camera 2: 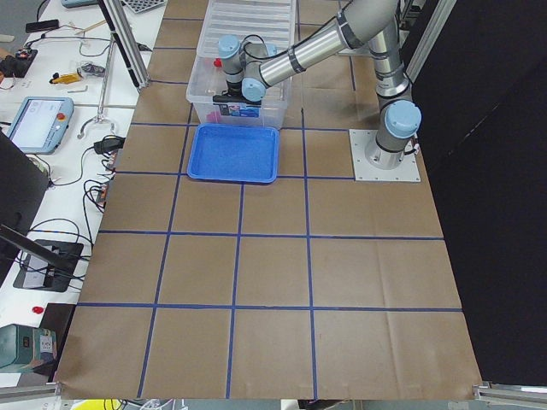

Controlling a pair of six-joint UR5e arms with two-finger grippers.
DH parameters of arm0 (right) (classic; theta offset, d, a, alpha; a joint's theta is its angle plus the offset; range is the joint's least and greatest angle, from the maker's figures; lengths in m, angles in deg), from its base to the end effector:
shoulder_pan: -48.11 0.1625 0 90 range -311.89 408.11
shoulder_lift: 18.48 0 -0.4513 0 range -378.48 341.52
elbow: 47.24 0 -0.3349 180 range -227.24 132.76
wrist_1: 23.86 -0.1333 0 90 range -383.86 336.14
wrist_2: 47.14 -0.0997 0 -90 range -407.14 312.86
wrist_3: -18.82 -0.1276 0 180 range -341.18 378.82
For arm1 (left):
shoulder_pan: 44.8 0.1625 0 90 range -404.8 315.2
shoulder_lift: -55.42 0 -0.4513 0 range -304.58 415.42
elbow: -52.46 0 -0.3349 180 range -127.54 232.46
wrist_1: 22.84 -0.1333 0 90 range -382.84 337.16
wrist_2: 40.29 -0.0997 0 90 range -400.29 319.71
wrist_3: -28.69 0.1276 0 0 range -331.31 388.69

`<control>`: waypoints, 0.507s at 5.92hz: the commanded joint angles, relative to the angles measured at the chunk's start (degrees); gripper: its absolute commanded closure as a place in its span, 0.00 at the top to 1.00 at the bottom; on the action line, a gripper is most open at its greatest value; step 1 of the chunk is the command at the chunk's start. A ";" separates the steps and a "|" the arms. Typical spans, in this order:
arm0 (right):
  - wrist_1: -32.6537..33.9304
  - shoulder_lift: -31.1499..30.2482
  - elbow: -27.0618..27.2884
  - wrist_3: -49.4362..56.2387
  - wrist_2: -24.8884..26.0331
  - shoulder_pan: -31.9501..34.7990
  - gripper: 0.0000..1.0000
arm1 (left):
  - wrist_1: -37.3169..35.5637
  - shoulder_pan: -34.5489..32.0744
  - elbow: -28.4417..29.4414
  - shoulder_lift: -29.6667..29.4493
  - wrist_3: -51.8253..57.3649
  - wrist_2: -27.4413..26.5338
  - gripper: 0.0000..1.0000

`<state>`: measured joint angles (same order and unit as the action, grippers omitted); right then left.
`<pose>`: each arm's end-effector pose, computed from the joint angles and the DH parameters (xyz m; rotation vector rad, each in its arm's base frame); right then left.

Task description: Place red block in blue tray from box

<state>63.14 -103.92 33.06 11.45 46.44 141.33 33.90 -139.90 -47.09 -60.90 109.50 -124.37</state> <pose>0.1517 -0.4660 0.5188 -0.1134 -3.0800 0.0662 -0.1961 -0.5500 0.2395 -2.0633 -2.2214 0.0417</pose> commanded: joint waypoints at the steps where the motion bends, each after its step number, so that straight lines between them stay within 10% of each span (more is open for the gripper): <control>1: -3.48 0.45 -1.10 0.52 -2.33 -0.48 1.00 | 1.87 -0.09 0.59 5.36 -3.44 0.58 0.14; 3: -4.30 0.45 -1.02 4.79 -2.26 -2.50 1.00 | 9.75 1.05 1.98 13.18 -3.73 0.50 0.12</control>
<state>59.51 -103.46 32.08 13.58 44.24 140.14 39.79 -139.53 -46.09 -51.50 105.99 -123.89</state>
